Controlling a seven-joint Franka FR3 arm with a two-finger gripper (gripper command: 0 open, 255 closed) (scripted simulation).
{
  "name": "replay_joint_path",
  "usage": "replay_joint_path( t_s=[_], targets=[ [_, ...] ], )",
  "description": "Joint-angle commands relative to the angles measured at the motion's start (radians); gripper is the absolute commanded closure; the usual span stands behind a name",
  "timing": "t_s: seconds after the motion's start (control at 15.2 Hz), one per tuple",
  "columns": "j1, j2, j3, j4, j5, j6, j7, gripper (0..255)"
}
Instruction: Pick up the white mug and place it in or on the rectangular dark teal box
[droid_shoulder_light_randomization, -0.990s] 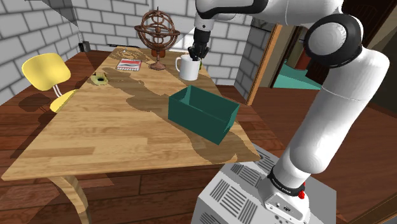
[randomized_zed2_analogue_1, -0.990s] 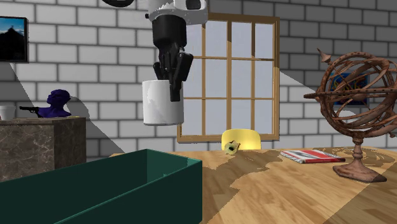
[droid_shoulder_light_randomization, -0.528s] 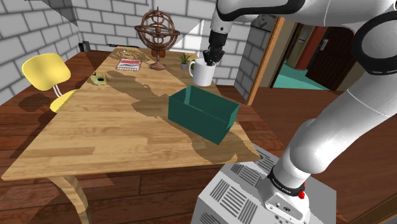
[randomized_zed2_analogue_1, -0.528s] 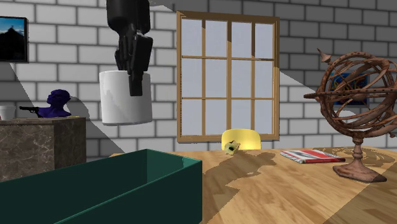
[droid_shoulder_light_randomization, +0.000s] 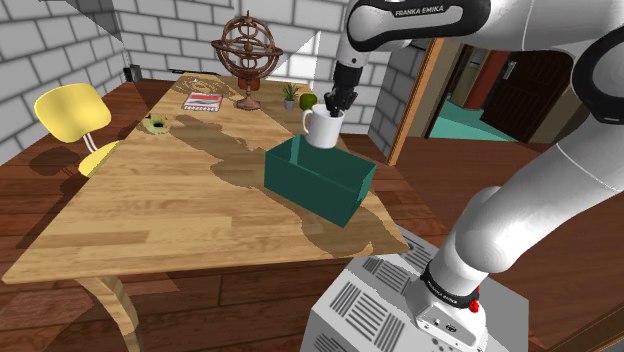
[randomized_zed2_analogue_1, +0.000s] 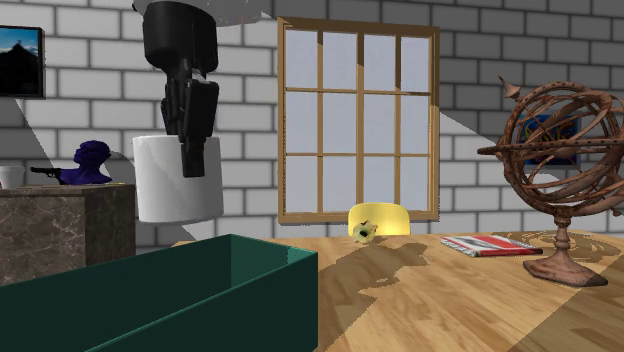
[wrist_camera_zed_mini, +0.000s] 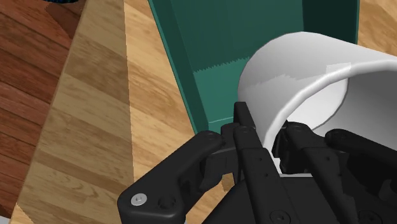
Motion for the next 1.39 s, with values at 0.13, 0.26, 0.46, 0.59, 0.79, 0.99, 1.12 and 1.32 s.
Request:
replay_joint_path(
  t_s=[0.13, 0.26, 0.46, 0.59, 0.79, 0.99, 1.12, 1.32],
  targets=[
    [0.0, 0.002, 0.0, -0.05, 0.0, 0.053, 0.0, 255],
    [0.0, 0.005, -0.001, -0.074, 0.0, 0.08, 0.0, 255],
    [0.0, 0.011, -0.002, -0.109, 0.0, 0.121, -0.001, 255],
    [-0.001, 0.017, -0.003, -0.134, 0.0, 0.151, -0.002, 255],
    [-0.001, 0.017, -0.003, -0.134, 0.0, 0.151, -0.002, 255],
    [-0.001, 0.017, -0.003, -0.134, 0.0, 0.151, -0.002, 255],
    [-0.001, 0.017, -0.003, -0.134, 0.0, 0.151, -0.002, 255],
    [-0.001, 0.016, -0.003, -0.134, 0.0, 0.151, -0.002, 0]
  ],
)
